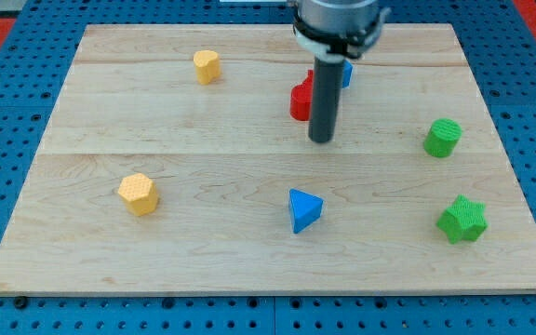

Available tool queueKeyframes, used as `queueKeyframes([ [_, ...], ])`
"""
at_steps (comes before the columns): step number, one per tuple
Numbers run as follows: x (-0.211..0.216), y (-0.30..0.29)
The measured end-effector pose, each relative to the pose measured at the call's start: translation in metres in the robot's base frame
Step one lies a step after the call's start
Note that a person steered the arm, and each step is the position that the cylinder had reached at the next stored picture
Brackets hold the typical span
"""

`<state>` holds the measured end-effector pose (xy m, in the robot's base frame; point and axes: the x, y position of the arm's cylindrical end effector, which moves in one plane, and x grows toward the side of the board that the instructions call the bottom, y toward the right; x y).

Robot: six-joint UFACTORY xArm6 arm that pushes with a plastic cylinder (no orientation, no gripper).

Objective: Move the blue triangle towards top center

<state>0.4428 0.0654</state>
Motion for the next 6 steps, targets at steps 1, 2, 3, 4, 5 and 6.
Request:
queueKeyframes([
  [1,0.062,0.013],
  [2,0.101,0.021],
  [3,0.123,0.017],
  [4,0.1,-0.021],
  [5,0.065,-0.059],
  [6,0.072,-0.08],
])
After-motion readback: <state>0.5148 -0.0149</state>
